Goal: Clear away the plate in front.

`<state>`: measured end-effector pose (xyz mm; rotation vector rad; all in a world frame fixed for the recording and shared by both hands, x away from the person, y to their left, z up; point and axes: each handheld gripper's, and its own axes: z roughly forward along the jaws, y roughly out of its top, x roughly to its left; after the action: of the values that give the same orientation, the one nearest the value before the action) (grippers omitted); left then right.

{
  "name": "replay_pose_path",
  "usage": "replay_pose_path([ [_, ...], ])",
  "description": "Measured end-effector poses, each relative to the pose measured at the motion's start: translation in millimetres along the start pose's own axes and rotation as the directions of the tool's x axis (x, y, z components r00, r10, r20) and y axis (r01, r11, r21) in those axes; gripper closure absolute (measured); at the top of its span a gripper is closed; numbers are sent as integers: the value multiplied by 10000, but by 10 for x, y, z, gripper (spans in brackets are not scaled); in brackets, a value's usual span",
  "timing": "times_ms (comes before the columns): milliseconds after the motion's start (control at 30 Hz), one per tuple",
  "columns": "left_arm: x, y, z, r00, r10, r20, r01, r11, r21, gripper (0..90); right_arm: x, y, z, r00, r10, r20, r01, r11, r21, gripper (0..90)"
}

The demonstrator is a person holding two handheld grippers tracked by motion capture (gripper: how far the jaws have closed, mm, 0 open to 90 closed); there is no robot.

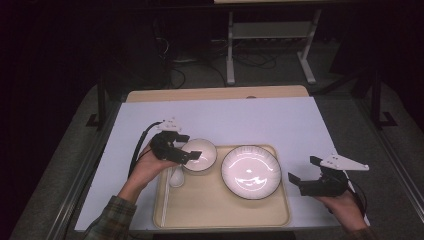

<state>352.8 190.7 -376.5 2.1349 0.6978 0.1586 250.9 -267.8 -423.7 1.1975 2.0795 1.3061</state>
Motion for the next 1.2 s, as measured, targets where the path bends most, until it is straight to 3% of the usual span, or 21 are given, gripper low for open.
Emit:
replay_pose_path([
  [133, -11, -176, -110, 9996, 46, -275, -55, 9995, -327, 184, 5, 1, -1, 10000, -20, 0, 20, 10000, 14, 0],
  [533, -50, -638, -459, 9948, -349, -956, 271, 9963, -819, 160, 17, 4, -1, 10000, -68, -2, 68, 10000, 35, 0],
  [833, -49, -998, -682, 9821, -741, -1734, 598, 9945, -862, 143, 23, 4, 2, 10000, -92, -4, 92, 9999, 66, 0],
  [867, -54, -1071, -705, 9779, -797, -1931, 652, 9947, -801, 142, 27, 4, 2, 9999, -103, -3, 103, 9999, 84, 0],
  [967, -51, -1133, -715, 9756, -855, -2020, 710, 9944, -780, 135, 31, 5, 4, 9999, -132, -11, 132, 9999, 84, 0],
  [1100, -16, -1188, -686, 9764, -633, -2064, 552, 9975, -451, 135, 53, 9, 8, 9998, -186, -41, 187, 9998, 117, 0],
  [1200, -19, -1188, -672, 9786, -596, -1970, 505, 9974, -505, 134, 66, 11, 15, 9996, -282, -62, 282, 9995, 139, 0],
])
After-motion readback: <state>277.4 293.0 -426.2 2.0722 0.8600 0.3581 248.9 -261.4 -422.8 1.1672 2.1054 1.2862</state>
